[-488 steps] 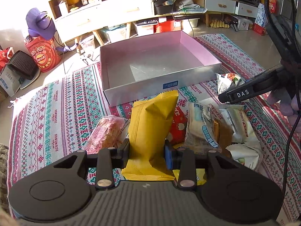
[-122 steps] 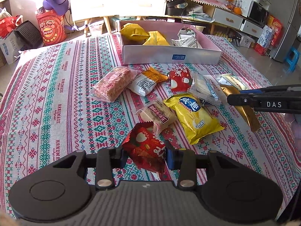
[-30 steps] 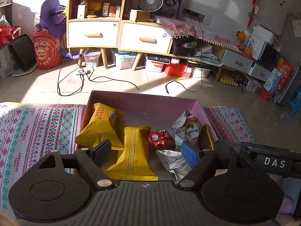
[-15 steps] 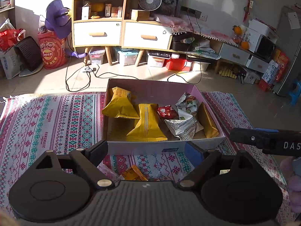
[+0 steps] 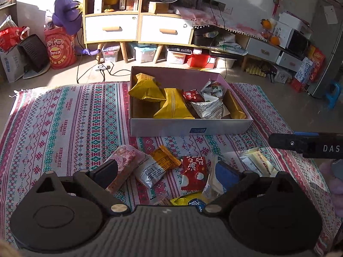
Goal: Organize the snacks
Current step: 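Withdraw both grippers from the box back to the snack pile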
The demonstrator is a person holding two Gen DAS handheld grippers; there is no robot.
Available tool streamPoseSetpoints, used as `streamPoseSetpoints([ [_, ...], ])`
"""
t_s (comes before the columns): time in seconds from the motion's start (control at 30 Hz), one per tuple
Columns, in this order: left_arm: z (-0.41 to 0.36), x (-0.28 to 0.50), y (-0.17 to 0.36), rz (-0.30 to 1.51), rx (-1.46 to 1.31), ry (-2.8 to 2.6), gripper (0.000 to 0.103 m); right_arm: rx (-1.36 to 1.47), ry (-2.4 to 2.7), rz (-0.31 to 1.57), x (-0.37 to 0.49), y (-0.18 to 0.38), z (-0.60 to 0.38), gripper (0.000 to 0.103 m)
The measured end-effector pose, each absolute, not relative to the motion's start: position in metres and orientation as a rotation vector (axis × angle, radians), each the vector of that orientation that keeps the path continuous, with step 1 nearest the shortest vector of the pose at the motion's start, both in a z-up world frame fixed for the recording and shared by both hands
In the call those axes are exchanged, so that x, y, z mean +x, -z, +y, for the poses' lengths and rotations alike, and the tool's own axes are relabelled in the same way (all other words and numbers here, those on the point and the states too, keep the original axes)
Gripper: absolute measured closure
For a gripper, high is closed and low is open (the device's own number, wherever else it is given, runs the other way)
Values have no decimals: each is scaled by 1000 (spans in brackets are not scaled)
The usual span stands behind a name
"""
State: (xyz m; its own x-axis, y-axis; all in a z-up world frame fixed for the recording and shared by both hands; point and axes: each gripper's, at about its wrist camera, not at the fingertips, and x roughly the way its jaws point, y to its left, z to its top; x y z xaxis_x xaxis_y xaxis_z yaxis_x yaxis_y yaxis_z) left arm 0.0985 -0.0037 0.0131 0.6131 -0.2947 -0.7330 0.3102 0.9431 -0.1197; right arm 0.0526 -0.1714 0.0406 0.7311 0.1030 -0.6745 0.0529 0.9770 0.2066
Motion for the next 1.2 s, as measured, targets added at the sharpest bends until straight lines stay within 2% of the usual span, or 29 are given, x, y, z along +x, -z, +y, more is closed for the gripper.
streamPoseSetpoints([
  [0.57,16,76,28,956,49,293,2,121,31,838,28,-6,-186,4],
  [0.83,18,82,34,972,-54,241,4,224,97,911,38,8,-199,4],
  [1.03,13,89,38,955,-98,208,8,306,129,930,52,14,-205,5],
  [1.2,14,92,38,960,-110,187,19,343,135,934,60,21,-206,6],
])
